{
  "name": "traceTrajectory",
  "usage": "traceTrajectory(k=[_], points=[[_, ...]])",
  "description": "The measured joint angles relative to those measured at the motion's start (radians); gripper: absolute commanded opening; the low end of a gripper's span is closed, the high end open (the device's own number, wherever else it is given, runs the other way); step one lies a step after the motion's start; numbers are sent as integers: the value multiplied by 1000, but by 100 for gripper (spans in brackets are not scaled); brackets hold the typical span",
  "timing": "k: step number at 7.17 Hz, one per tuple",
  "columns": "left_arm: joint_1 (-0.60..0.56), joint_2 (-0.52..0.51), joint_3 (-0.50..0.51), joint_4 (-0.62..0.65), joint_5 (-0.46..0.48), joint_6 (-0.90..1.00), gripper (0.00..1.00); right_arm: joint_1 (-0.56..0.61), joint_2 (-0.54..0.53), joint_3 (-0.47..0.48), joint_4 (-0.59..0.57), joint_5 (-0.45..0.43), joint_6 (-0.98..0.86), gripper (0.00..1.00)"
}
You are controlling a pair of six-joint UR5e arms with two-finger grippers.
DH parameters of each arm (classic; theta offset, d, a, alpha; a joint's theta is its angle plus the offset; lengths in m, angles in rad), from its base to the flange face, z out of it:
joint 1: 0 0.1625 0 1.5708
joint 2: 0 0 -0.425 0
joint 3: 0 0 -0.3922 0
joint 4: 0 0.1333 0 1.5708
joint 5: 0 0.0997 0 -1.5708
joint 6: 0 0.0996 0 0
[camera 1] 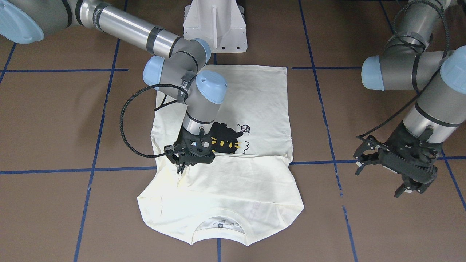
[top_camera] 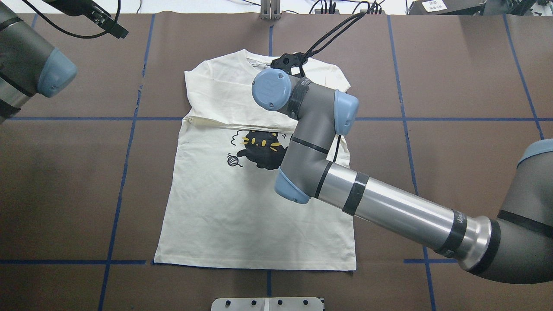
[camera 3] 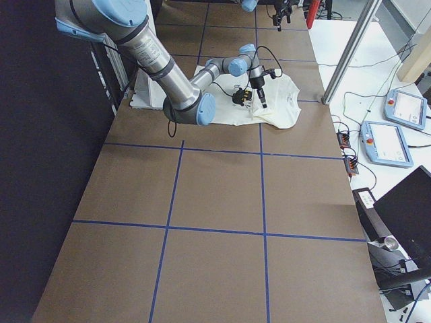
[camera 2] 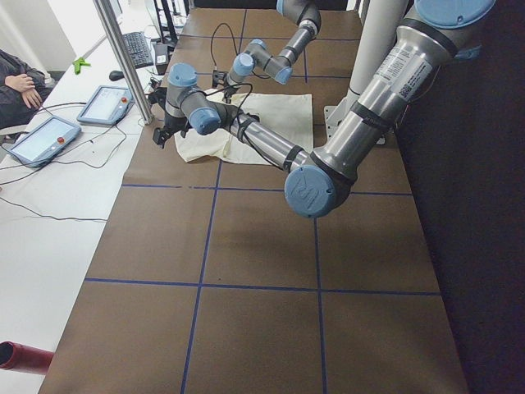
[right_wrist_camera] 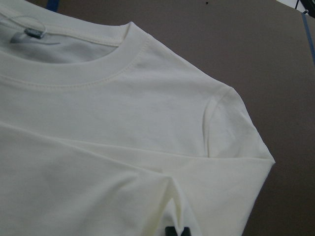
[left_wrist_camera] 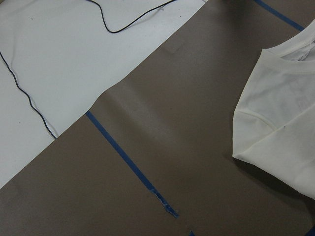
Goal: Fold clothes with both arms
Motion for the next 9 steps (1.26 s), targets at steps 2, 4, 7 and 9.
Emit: traceTrajectory(k=[2,4,7,9], points=[[2,1,-6,-16,0,-39,100,39,-78,85,0,0,-116,0],[3,3,-14,-19,0,-54,100,68,-117,109,11,3,-208,99],[3,25,-32,-20,3,-55,100,89,-122,105,89,39,-231,100],[13,49,-61,-20,5,-76,100,141,-119,137,155,241,-187,100]])
